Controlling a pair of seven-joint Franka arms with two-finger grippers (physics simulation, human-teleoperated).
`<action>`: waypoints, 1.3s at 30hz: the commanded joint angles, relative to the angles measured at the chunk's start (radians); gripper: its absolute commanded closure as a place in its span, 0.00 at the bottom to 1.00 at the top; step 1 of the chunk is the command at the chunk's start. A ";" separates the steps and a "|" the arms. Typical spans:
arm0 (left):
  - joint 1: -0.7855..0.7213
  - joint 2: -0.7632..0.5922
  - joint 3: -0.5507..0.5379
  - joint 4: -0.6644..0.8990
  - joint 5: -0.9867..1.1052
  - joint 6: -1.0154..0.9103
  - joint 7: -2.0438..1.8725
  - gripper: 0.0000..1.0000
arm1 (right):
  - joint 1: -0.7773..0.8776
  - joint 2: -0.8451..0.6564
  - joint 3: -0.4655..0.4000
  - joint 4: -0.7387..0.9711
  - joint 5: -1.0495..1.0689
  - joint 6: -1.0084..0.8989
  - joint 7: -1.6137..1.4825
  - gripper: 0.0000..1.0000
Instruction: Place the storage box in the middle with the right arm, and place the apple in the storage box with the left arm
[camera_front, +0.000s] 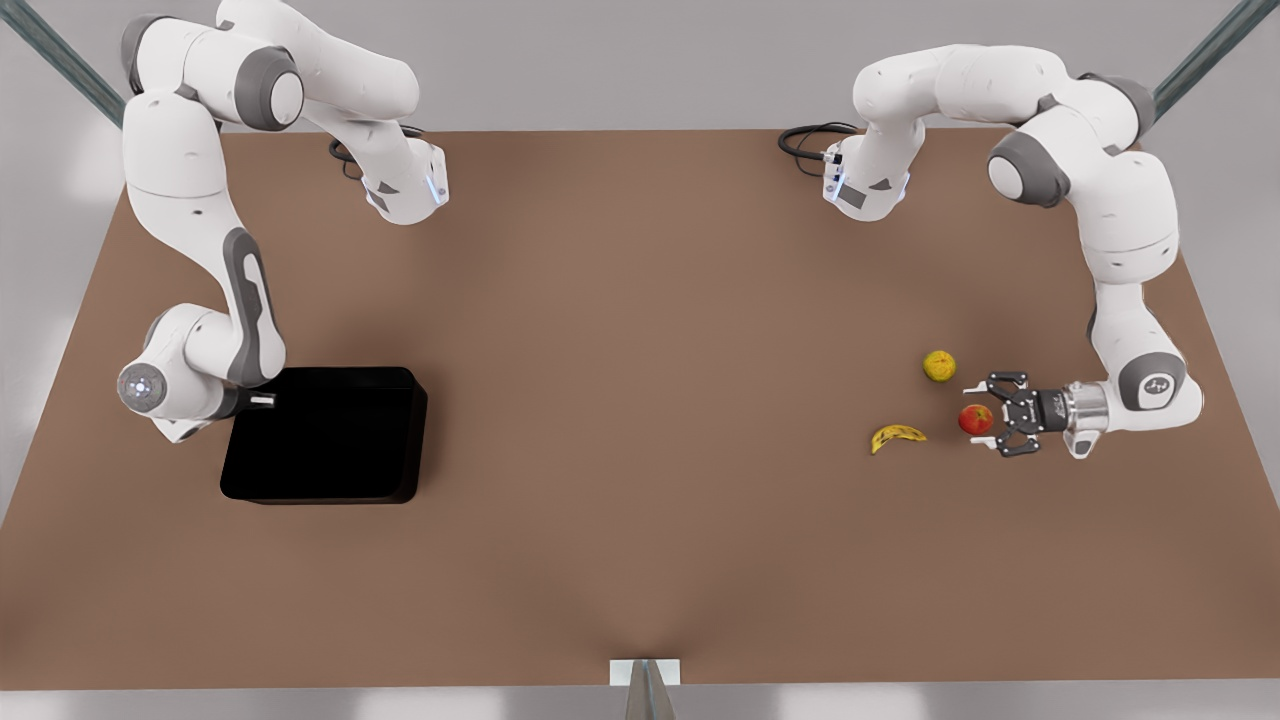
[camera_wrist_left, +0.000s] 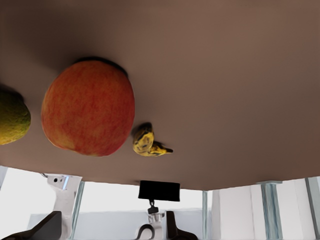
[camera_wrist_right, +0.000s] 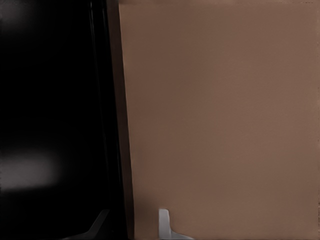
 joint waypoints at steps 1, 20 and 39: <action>-0.001 0.009 -0.002 0.003 0.014 0.005 0.002 0.00 | -0.001 0.000 0.000 0.002 0.000 -0.008 -0.001 0.72; 0.022 0.092 0.018 0.019 0.018 0.038 0.169 0.00 | 0.011 -0.002 0.021 0.060 0.002 -0.035 -0.061 0.79; 0.043 0.127 0.018 0.074 0.006 0.028 0.168 0.79 | 0.362 0.242 0.434 0.583 0.172 0.003 0.008 0.79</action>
